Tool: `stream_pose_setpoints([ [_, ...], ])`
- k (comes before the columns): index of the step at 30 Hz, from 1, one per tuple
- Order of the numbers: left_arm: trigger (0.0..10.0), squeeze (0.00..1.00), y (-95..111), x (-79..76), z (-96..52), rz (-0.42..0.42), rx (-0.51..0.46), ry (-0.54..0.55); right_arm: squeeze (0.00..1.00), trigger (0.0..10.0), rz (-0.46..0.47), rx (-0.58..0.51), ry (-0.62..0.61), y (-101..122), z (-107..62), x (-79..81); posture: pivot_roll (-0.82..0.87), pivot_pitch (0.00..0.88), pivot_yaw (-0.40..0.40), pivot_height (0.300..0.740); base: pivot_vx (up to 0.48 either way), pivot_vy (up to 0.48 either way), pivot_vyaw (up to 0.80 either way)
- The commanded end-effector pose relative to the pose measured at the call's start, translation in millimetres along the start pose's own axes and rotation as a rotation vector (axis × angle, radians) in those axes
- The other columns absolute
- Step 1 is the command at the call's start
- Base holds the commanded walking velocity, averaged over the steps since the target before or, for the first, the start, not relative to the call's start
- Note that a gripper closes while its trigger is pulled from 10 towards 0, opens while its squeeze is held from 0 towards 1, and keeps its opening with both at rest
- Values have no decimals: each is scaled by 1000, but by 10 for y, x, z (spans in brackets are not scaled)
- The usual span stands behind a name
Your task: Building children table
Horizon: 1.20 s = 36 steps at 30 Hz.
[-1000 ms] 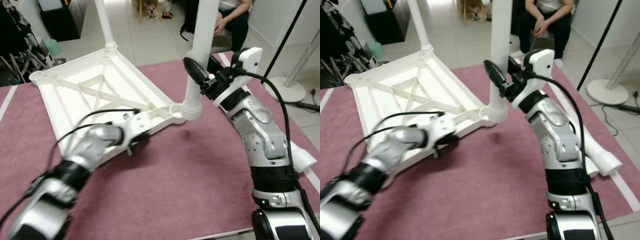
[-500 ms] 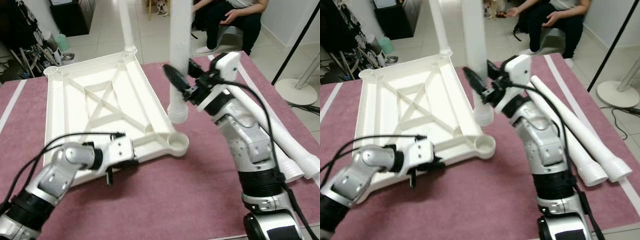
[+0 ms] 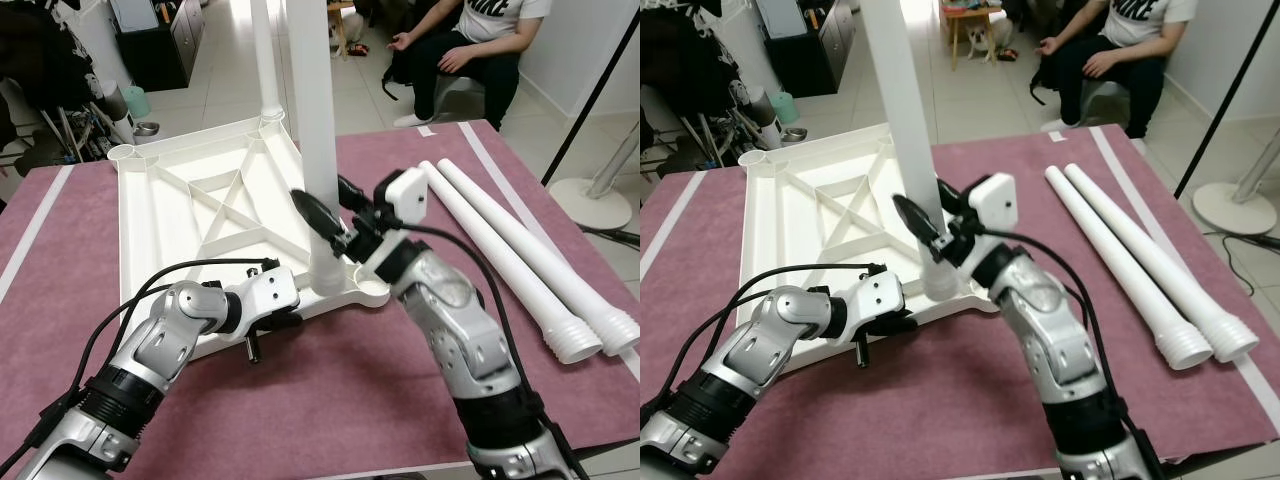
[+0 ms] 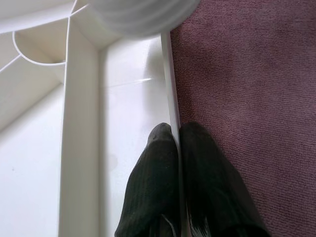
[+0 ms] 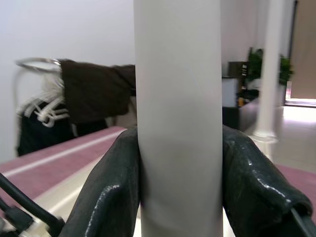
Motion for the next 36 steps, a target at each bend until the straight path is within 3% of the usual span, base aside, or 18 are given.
stream_pose_setpoints([
  [1,10000,0,-129,229,33,-7,56,234,0,10000,-64,-24,-20,71,-14,-7,-52,0,148,740,0,0,0],
  [9,10000,0,-21,225,30,-38,3,218,0,10000,-149,-17,-136,27,-76,-203,-59,0,161,740,0,0,0],
  [15,10000,0,266,442,-91,-125,-169,357,0,10000,-172,-1,-176,-34,-86,-286,-45,0,153,740,0,0,0],
  [21,10000,0,421,506,-181,-166,-268,424,0,10000,-176,-18,-184,3,-48,-292,-43,0,147,740,0,0,0],
  [26,10000,0,518,495,-275,-151,-317,462,0,10000,-178,-35,-204,34,-31,-315,-40,0,146,740,0,0,0],
  [36,10000,0,524,536,-310,-180,-341,499,0,10000,-187,-63,-211,97,-2,-341,-42,0,141,740,0,0,0],
])
Point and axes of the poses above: a point about 5 cm out from each wrist's last joint towards the gripper, its own z axis pointing out of the wrist towards the gripper, its own y axis along the axis of the wrist's last joint, x = y × z, the point moved 6 cm from there along z, pointing out of the wrist towards the gripper
